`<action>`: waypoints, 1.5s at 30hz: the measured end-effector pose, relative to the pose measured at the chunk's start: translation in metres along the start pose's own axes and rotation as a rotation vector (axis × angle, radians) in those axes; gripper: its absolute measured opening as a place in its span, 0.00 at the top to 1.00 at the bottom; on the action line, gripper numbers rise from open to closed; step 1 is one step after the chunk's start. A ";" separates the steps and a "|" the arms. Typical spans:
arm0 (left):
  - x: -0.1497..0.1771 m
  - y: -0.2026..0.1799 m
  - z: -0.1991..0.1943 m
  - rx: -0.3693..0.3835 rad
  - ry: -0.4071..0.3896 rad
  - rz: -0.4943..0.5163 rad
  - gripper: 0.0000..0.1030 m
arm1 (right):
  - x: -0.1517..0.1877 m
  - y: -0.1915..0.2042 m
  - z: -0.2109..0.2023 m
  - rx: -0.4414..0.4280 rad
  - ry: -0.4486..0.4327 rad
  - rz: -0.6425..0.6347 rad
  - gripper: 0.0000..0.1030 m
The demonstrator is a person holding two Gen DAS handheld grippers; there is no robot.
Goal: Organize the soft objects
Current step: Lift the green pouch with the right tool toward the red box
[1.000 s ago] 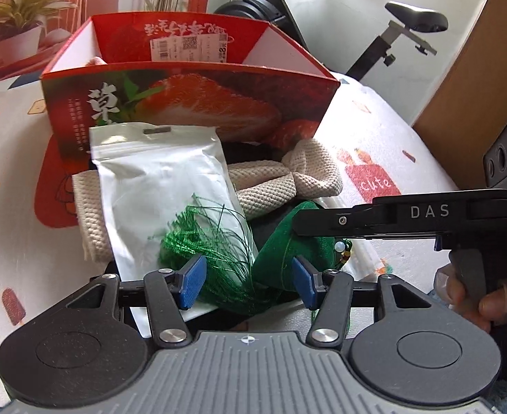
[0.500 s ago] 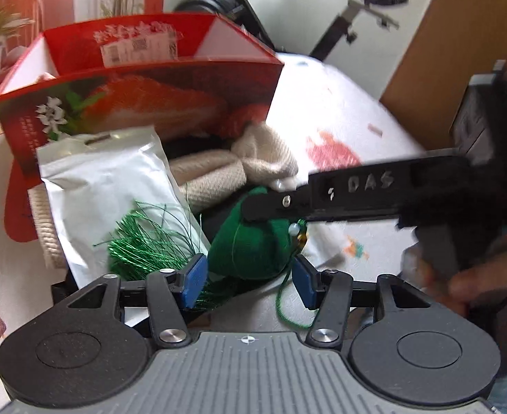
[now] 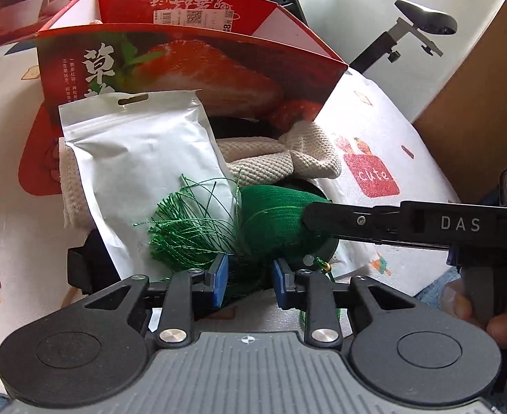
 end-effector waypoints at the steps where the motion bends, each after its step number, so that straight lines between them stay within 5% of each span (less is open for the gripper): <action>1: 0.000 -0.001 0.000 0.001 -0.005 0.006 0.71 | 0.000 0.000 0.000 -0.001 -0.001 0.001 0.69; 8: -0.009 -0.005 -0.017 0.060 -0.086 -0.002 0.67 | 0.002 -0.005 0.000 0.002 0.002 0.016 0.69; 13: -0.007 -0.002 -0.010 0.084 -0.049 -0.036 0.67 | 0.003 -0.007 0.002 -0.009 0.007 0.040 0.69; 25: -0.006 -0.022 -0.006 0.083 -0.040 0.113 0.67 | -0.001 -0.003 -0.002 -0.019 -0.012 0.039 0.70; 34: -0.063 -0.042 -0.065 0.134 -0.241 0.136 0.67 | -0.063 0.033 -0.037 -0.094 -0.152 -0.024 0.70; 45: -0.157 -0.065 -0.112 0.122 -0.448 0.163 0.67 | -0.188 0.084 -0.053 -0.129 -0.280 -0.200 0.70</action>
Point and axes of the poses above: each gripper's, at about its wrist camera, not at the fingertips, and z roughly the way its jaws point, y to its left, x to its underside, the point moved 9 cm from there along z, roughly the way its jaws point, and after that the axes turned 13 degrees about -z, right-handed, at the moved point
